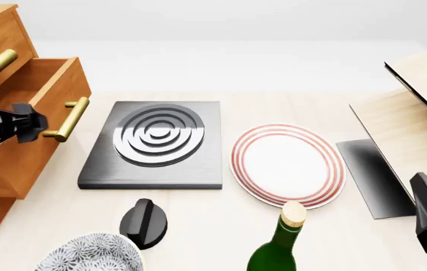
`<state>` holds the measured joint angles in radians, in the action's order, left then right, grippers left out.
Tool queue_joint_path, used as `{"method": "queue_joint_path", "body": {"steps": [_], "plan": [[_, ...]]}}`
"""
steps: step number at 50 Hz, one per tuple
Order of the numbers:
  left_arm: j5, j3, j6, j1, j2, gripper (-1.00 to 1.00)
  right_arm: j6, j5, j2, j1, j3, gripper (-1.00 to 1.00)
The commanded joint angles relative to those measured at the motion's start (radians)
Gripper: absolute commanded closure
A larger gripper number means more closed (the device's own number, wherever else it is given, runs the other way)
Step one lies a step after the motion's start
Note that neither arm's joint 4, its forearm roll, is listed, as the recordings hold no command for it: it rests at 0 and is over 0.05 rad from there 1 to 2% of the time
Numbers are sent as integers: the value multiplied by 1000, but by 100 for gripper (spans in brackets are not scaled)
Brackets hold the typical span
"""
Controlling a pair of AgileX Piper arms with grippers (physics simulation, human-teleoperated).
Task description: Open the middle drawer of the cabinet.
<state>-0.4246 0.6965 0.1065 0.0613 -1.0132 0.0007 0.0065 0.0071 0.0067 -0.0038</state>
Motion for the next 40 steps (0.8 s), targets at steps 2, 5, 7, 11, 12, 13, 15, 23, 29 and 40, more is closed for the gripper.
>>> {"method": "queue_joint_path", "body": {"steps": [2,5,7,11,12,13,15,23,29,40], "plan": [[-1,-8,13,-39,-1,-100,0,-3,0,-2,1,-100],[2,-8,16,-48,-6,-100,0,-3,0,-2,1,-100],[3,-8,16,-52,-6,-100,0,-3,0,-2,1,-100],[3,-10,21,-66,-11,-100,0,-3,0,-2,1,-100],[3,-11,20,-66,-9,-100,0,-3,0,-2,1,-100],[4,-12,18,-66,-6,-100,0,-3,0,-2,1,-100],[4,-12,21,-70,-10,-100,0,-3,0,-2,1,-100],[9,-17,31,-95,-14,-100,0,-3,0,-1,1,-100],[11,-21,33,-102,-17,-100,0,-3,0,-1,1,-100],[24,-24,40,-133,-32,-100,0,-3,0,-2,1,-100]]}}
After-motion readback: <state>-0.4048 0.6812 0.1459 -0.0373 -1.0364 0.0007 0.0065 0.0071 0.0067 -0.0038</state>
